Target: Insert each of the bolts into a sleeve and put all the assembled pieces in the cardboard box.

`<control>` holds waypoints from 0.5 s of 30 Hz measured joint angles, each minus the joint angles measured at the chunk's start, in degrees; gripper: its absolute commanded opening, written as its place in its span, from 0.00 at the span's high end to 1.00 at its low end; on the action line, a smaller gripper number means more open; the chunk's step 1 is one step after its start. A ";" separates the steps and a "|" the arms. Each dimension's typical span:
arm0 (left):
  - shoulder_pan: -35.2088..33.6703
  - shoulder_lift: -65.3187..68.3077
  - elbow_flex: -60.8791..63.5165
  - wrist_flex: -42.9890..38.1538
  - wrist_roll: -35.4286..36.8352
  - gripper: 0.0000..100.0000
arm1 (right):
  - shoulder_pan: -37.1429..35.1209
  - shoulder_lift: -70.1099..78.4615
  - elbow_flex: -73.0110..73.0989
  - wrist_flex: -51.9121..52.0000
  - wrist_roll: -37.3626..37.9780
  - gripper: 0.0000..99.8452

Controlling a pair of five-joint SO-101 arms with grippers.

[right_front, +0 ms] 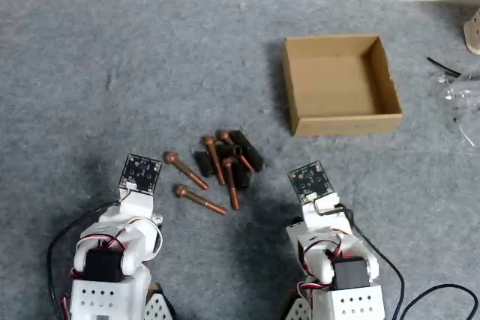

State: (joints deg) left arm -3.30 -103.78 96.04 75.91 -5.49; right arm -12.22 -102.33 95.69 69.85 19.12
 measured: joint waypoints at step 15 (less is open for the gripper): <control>-4.66 0.00 0.00 -0.18 -0.53 0.99 | 0.00 0.00 0.00 0.00 0.00 0.73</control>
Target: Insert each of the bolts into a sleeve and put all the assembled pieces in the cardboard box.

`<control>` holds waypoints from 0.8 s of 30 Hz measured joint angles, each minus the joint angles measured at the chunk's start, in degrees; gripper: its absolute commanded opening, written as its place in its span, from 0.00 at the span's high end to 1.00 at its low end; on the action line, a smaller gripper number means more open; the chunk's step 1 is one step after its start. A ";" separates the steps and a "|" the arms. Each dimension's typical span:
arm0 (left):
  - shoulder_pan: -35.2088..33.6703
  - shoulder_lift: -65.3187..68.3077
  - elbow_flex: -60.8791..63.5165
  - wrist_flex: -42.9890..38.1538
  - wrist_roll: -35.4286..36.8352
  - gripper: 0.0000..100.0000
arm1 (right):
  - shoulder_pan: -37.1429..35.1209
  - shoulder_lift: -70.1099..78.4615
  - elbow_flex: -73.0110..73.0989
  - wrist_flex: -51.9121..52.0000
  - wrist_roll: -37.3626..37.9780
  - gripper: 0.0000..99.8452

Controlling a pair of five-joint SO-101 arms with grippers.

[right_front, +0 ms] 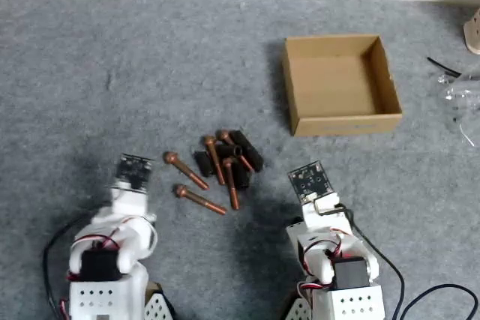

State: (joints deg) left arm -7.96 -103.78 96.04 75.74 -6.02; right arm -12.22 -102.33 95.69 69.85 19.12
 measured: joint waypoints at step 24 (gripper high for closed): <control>-13.10 24.70 -59.78 -15.82 -11.16 0.99 | 0.09 -0.09 0.00 -1.93 0.00 0.73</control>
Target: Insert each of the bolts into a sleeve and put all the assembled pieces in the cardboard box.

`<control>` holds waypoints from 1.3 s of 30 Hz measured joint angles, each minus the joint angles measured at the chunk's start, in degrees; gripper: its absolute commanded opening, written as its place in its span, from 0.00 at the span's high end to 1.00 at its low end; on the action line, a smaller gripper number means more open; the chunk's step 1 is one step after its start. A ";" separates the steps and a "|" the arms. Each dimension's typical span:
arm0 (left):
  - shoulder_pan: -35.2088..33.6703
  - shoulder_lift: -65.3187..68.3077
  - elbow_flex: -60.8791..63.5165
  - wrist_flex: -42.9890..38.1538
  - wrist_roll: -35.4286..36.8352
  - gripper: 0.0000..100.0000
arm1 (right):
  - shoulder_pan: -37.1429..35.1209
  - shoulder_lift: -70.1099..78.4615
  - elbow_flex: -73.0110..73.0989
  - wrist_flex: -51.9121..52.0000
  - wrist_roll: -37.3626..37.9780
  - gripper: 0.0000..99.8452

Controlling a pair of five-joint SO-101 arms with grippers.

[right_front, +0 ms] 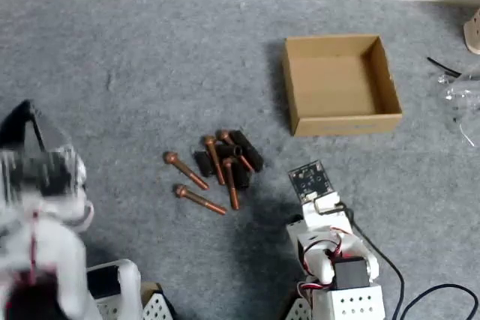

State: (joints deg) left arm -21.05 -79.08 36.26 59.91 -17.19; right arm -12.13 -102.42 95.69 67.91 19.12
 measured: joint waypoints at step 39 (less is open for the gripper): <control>19.08 51.34 4.92 -10.29 16.70 0.99 | -15.56 78.51 -61.19 -5.10 -9.23 0.73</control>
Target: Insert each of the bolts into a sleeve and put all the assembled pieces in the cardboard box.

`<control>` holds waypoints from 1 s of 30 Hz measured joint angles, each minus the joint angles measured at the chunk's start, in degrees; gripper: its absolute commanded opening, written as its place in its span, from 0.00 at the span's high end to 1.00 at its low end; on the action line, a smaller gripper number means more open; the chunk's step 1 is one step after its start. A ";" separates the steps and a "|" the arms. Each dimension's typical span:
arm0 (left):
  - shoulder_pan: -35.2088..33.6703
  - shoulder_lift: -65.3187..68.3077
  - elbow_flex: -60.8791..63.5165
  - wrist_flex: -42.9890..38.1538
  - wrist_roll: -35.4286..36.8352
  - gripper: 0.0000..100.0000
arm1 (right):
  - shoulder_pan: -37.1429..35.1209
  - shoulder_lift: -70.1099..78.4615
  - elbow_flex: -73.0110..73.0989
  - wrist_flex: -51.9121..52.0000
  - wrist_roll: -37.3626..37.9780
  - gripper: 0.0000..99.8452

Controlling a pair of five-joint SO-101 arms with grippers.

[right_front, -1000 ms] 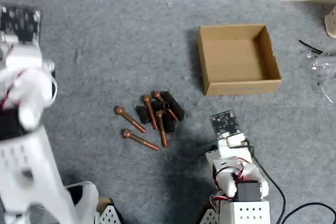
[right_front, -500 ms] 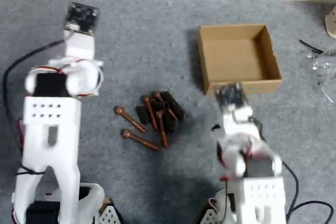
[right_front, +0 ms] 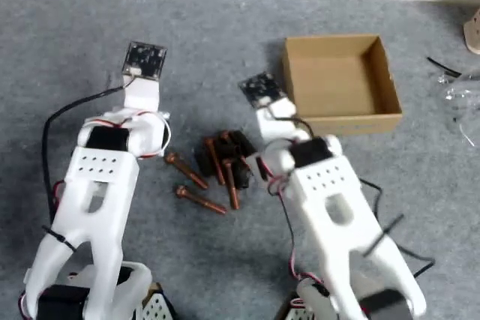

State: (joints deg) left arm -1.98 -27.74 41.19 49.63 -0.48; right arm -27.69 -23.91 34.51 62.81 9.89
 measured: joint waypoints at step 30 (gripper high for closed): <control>-9.14 0.53 14.51 -21.71 6.24 0.99 | -0.35 33.14 -9.67 -19.08 0.00 0.73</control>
State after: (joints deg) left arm -11.12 -27.21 55.69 27.91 5.76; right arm -28.04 9.23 24.84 43.74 9.89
